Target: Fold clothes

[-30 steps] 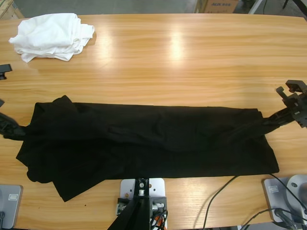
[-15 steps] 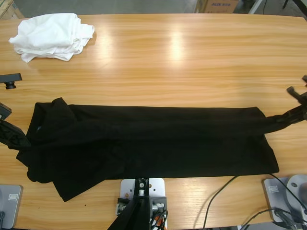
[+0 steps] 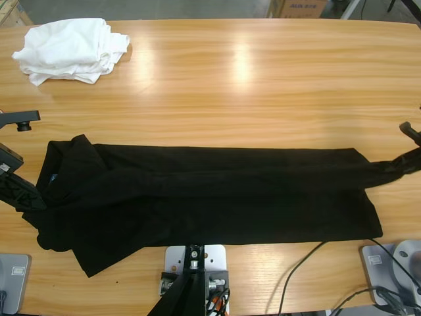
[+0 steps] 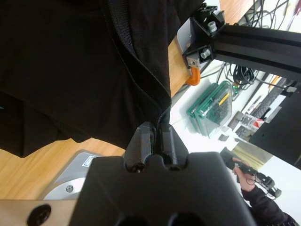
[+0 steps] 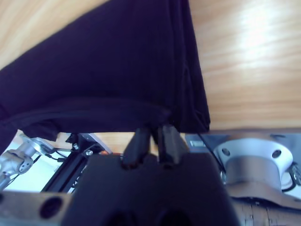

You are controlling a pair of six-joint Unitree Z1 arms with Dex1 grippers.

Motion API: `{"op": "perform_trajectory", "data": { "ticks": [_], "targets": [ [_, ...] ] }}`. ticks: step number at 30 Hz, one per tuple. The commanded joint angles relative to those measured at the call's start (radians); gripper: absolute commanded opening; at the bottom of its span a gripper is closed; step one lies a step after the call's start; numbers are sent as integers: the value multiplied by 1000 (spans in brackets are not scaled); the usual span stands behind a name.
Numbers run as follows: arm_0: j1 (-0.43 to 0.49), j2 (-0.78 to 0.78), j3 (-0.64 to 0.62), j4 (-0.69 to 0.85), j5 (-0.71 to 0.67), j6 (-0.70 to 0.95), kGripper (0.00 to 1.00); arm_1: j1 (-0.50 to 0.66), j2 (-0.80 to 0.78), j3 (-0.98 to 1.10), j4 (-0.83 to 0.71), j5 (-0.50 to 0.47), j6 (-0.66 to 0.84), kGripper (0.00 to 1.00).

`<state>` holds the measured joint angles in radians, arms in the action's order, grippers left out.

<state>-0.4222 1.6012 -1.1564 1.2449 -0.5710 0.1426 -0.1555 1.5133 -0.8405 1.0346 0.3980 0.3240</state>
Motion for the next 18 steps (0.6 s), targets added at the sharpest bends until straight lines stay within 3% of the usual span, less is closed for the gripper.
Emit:
{"op": "perform_trajectory", "data": {
  "ticks": [1,2,3,6,8,10,15,16,17,18],
  "targets": [
    [-18,75,27,24,-15,0,273,10,-49,-8,89,-66,43,1000],
    [-18,74,27,24,-15,1,814,10,-58,-15,92,-74,48,1000],
    [-18,71,26,25,-15,1,983,10,-61,-22,86,-73,48,1000],
    [-24,59,14,42,-17,0,996,48,-69,-40,20,-16,49,1000],
    [-25,57,-4,68,-13,-21,996,136,-79,-65,-60,45,45,982],
    [-24,51,-15,83,7,-40,996,226,-46,-94,-94,67,-13,827],
    [-23,48,-24,45,68,-48,973,370,-47,-94,-220,9,-79,830],
    [-23,54,-25,21,67,-50,905,392,-52,-94,-241,-15,-79,829],
    [-23,66,-28,0,66,-51,839,409,-49,-93,-256,-28,-79,786],
    [-23,79,-31,-21,65,-52,817,420,-37,-92,-271,-40,-79,660]
  ]
}}
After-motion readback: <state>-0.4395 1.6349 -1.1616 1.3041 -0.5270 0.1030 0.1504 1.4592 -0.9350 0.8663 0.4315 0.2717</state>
